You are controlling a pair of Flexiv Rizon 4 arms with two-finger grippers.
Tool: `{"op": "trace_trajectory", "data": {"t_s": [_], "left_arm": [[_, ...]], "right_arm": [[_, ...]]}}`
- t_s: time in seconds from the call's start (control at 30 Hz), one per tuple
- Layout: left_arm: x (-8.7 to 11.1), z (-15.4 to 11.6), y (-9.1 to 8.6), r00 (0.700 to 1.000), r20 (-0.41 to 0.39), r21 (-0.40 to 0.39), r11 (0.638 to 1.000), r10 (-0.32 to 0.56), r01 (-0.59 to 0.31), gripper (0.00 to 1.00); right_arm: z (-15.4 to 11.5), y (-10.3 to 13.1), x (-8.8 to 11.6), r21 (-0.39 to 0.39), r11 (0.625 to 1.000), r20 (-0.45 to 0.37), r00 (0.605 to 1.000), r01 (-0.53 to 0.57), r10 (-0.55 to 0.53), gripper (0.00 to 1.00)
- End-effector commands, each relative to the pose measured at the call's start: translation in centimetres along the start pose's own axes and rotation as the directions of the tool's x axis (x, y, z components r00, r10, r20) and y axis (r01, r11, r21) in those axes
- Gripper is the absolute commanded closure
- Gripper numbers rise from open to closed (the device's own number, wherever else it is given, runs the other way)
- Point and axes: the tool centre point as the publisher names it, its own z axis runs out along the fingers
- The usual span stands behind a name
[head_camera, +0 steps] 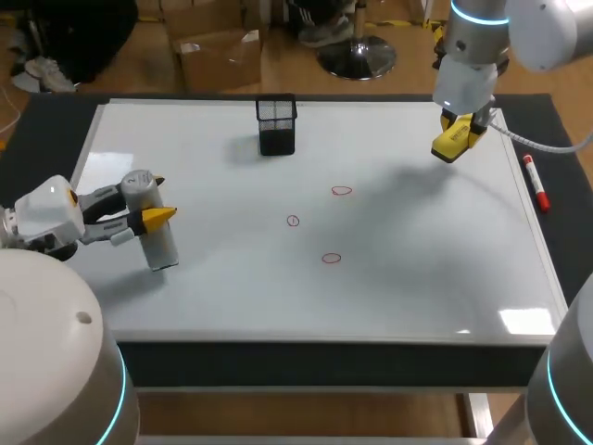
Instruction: Pick up the inspection probe, press it on each red-marked spot on the whiteboard one by one, put down the probe, pick up the eraser, and wipe off all the red marks.
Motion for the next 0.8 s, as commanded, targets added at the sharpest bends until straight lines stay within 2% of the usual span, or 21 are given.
{"op": "trace_trajectory", "data": {"t_s": [0.03,0.3,0.6,0.8], "left_arm": [[0.4,0.0,-0.3,0.997,0.081,-0.005,1.000,0.002,-0.001,1.00],[0.4,0.0,-0.3,0.997,0.081,-0.005,1.000,0.002,-0.001,1.00],[0.4,0.0,-0.3,0.997,0.081,-0.005,1.000,0.002,-0.001,1.00],[0.4,0.0,-0.3,0.997,0.081,-0.005,1.000,0.002,-0.001,1.00]], "right_arm": [[-0.1,0.0,0.0,0.002,1.000,-0.002,1.000,0.001,-0.001,1.00],[-0.1,0.0,0.0,0.002,1.000,-0.002,1.000,0.001,-0.001,1.00],[1.4,7.1,-3.7,-0.019,0.989,-0.013,0.989,0.145,-0.146,1.00],[1.1,11.5,-6.3,-0.019,0.965,-0.020,0.965,0.260,-0.260,1.00]]}}
